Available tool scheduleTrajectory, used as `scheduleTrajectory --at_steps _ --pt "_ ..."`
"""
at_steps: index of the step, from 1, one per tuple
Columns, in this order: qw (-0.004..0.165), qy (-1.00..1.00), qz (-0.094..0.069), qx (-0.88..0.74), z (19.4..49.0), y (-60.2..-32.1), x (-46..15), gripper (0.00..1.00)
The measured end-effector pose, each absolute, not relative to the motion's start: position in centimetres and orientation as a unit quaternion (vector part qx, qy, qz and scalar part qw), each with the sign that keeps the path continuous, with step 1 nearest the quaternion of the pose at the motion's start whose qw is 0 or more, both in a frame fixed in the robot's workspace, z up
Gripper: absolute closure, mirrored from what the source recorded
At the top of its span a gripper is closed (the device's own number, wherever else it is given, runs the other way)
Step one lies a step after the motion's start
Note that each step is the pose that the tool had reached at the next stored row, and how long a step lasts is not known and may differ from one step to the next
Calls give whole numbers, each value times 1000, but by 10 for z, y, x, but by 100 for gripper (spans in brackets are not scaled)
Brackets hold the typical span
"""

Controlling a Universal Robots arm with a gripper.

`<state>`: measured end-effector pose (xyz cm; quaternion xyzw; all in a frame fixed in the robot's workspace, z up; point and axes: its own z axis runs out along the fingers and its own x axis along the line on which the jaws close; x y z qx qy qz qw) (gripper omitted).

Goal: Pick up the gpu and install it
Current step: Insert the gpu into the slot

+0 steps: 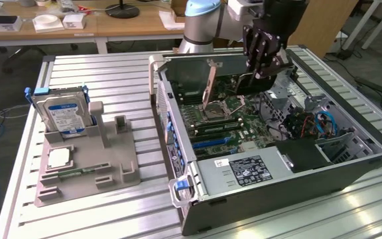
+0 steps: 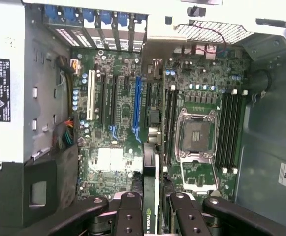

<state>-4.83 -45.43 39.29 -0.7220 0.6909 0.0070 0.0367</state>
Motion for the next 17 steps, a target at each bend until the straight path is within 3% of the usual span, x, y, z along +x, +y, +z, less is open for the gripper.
scheduleTrajectory --at_steps 17 --pt "37 717 6 -696 373 -454 -50 74"
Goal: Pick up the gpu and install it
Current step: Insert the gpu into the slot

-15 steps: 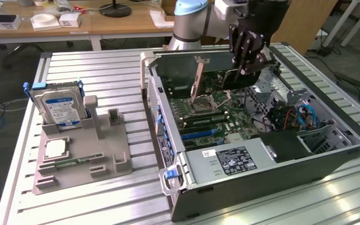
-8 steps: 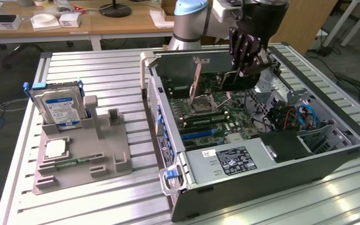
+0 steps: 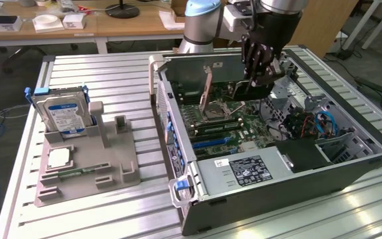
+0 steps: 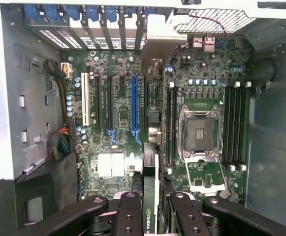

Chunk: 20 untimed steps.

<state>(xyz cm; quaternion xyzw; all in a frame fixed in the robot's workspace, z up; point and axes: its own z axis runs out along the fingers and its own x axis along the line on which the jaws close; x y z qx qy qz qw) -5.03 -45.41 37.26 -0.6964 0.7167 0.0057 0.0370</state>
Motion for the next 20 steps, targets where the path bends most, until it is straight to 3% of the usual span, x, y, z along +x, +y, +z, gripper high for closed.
scheduleTrajectory --at_steps 20 --pt "37 717 6 -696 356 -454 -68 74"
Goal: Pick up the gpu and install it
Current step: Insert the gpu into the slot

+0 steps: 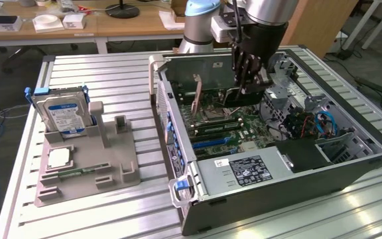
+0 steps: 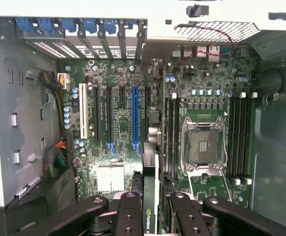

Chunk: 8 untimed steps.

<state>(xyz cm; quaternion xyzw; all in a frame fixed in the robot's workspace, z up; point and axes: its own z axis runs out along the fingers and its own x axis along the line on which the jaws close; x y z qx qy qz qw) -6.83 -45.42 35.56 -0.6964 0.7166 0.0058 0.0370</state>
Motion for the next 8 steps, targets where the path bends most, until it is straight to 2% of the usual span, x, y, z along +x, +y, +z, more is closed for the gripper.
scheduleTrajectory --at_steps 8 --pt "37 717 6 -697 345 -455 -70 74"
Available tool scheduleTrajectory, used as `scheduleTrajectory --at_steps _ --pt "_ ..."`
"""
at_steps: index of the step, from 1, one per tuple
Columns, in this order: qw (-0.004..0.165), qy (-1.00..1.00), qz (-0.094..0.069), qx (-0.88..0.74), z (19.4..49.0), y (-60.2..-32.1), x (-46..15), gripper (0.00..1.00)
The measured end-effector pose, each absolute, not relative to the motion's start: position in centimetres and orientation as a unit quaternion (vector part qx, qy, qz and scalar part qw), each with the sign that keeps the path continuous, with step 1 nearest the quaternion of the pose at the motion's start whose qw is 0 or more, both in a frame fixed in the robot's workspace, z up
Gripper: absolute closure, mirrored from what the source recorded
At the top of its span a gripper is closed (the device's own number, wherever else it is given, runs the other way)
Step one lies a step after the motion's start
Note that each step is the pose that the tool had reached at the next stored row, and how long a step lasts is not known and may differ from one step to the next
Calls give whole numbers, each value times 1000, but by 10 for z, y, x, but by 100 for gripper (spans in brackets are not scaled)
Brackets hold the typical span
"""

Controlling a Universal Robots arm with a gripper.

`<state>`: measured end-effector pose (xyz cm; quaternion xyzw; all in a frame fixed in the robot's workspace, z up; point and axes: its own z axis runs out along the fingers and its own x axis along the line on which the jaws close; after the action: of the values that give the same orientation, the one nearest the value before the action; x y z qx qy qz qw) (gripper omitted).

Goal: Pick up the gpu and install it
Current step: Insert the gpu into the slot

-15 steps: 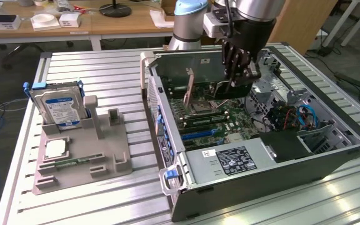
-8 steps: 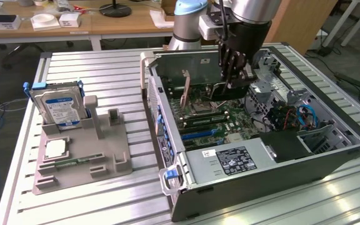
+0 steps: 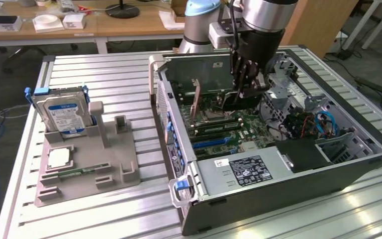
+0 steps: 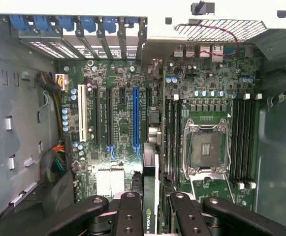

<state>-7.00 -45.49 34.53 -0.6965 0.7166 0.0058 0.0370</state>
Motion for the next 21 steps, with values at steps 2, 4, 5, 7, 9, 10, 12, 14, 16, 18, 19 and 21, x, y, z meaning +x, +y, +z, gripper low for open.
scheduleTrajectory --at_steps 2,4,5,7,9,10,12,14,16,18,19,21 --pt "37 717 6 -696 343 -455 -70 74" --pt "37 717 6 -696 340 -455 -71 74" --pt "37 717 6 -696 338 -455 -71 74" --pt "37 717 6 -696 336 -455 -71 74" --pt "37 717 6 -696 334 -455 -71 74" --pt "37 717 6 -696 333 -455 -71 74" --pt "37 717 6 -696 331 -455 -71 74" --pt "37 717 6 -696 330 -455 -72 74" --pt "37 717 6 -696 328 -455 -72 74" --pt "37 717 6 -696 326 -455 -73 74" --pt "37 717 6 -696 325 -455 -73 74" --pt "37 717 6 -696 324 -455 -74 74"
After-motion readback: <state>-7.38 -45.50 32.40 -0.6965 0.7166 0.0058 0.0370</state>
